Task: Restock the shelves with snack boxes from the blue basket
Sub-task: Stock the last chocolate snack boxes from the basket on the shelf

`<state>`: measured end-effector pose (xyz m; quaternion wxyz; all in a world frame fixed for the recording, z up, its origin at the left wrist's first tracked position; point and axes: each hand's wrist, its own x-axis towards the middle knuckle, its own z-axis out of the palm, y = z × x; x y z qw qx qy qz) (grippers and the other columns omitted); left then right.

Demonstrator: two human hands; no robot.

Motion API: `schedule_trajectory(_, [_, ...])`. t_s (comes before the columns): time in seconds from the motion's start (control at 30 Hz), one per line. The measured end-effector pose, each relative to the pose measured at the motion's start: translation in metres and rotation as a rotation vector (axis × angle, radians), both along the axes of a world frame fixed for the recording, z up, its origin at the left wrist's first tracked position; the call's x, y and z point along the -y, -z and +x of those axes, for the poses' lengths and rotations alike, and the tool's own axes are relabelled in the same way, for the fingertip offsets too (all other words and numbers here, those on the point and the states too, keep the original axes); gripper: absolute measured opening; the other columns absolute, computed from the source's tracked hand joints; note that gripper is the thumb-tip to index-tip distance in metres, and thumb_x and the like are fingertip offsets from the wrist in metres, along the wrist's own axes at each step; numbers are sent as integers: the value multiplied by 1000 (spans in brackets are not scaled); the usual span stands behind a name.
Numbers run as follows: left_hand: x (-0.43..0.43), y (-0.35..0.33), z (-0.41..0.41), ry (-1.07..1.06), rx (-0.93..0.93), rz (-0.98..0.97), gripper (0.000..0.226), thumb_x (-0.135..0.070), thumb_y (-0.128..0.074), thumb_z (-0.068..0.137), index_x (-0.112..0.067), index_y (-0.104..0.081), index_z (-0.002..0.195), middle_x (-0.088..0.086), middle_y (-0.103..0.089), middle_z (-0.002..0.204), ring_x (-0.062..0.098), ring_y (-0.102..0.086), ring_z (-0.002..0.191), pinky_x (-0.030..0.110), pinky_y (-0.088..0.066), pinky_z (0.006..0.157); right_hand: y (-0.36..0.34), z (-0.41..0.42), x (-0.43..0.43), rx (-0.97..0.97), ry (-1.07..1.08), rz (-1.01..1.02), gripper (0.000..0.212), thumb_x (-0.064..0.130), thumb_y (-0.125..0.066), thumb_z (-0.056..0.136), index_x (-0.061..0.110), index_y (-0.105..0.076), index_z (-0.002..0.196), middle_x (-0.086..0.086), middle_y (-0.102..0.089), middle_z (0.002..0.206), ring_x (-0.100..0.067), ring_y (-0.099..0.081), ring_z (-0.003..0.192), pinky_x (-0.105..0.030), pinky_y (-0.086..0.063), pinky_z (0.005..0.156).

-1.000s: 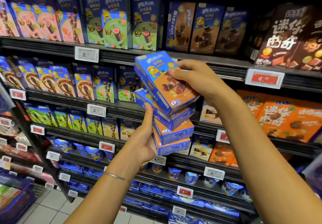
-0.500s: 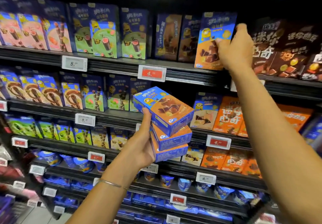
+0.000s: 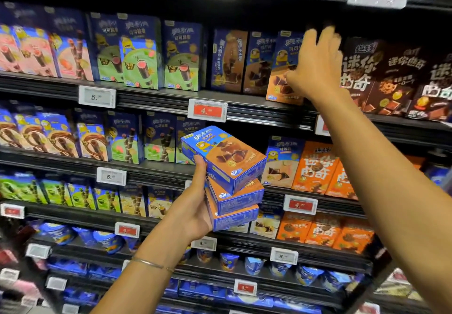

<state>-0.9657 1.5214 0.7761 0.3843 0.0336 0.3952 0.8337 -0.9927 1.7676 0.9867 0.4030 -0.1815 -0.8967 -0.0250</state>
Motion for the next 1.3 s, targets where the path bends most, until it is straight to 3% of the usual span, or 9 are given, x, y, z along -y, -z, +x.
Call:
schedule_trajectory(0.07, [-1, 0, 1, 0, -2, -11, 80, -79, -68, 57, -19, -83, 108, 17, -74, 126, 40, -73, 111, 67, -57, 90, -10, -5, -3, 116, 34, 35, 84, 42, -83, 78, 6, -42, 141, -26, -40, 148, -47, -32, 140, -57, -31, 111])
schedule_trajectory(0.2, [-3, -1, 1, -1, -4, -27, 78, -80, -65, 60, -19, -84, 104, 18, -74, 124, 40, -73, 110, 67, -57, 88, -24, -15, -13, 222, 87, 65, 58, 40, -79, 81, 9, -57, 125, -26, -58, 132, -47, -49, 128, -60, -28, 113])
schedule_trajectory(0.27, [-3, -1, 1, -10, -8, -29, 79, -79, -64, 62, -18, -83, 108, 19, -74, 125, 41, -73, 110, 68, -56, 89, -27, -19, -20, 248, 130, 110, 69, 42, -76, 80, 14, -51, 139, -26, -50, 144, -46, -41, 137, -61, -16, 119])
schedule_trajectory(0.33, [-4, -2, 1, -19, -8, -32, 80, -79, -64, 62, -17, -83, 110, 19, -74, 125, 41, -73, 111, 69, -55, 90, -27, -22, -26, 239, 143, 163, 88, 42, -76, 80, 18, -34, 154, -21, -32, 158, -44, -27, 146, -60, -9, 121])
schedule_trajectory(0.43, [-5, -3, 1, -23, -4, -40, 76, -79, -63, 62, -17, -85, 102, 18, -75, 122, 39, -74, 108, 66, -57, 89, -27, -28, -32, 233, 169, 210, 95, 35, -75, 82, 19, -21, 159, -18, -17, 165, -41, -15, 150, -58, -6, 121])
schedule_trajectory(0.8, [-6, -2, -1, -36, -7, -59, 74, -78, -59, 70, -19, -83, 107, 19, -74, 124, 40, -73, 110, 66, -55, 92, -21, -56, -46, 249, 199, 210, 92, 38, -73, 86, 12, -21, 157, -19, -23, 162, -39, -23, 148, -53, -14, 120])
schedule_trajectory(0.97, [-4, -3, -2, -42, 0, -75, 72, -78, -57, 70, -20, -84, 104, 18, -74, 123, 40, -73, 110, 62, -58, 92, -20, -64, -52, 269, 201, 193, 96, 30, -76, 82, 14, -19, 157, -19, -20, 163, -38, -21, 149, -53, -14, 121])
schedule_trajectory(1.13, [-4, -5, -3, -65, -8, -92, 86, -77, -57, 69, -16, -73, 128, 20, -73, 126, 40, -72, 113, 62, -57, 94, -22, -71, -53, 282, 185, 145, 109, 28, -81, 78, 17, -11, 160, -14, -12, 166, -35, -13, 152, -54, -11, 122])
schedule_trajectory(1.3, [-5, -5, -5, -72, -13, -96, 82, -76, -60, 69, -17, -74, 125, 20, -73, 125, 40, -72, 112, 62, -57, 92, -22, -76, -54, 261, 133, 145, 108, 28, -82, 78, 18, -12, 160, -13, -14, 166, -36, -15, 152, -56, -13, 121])
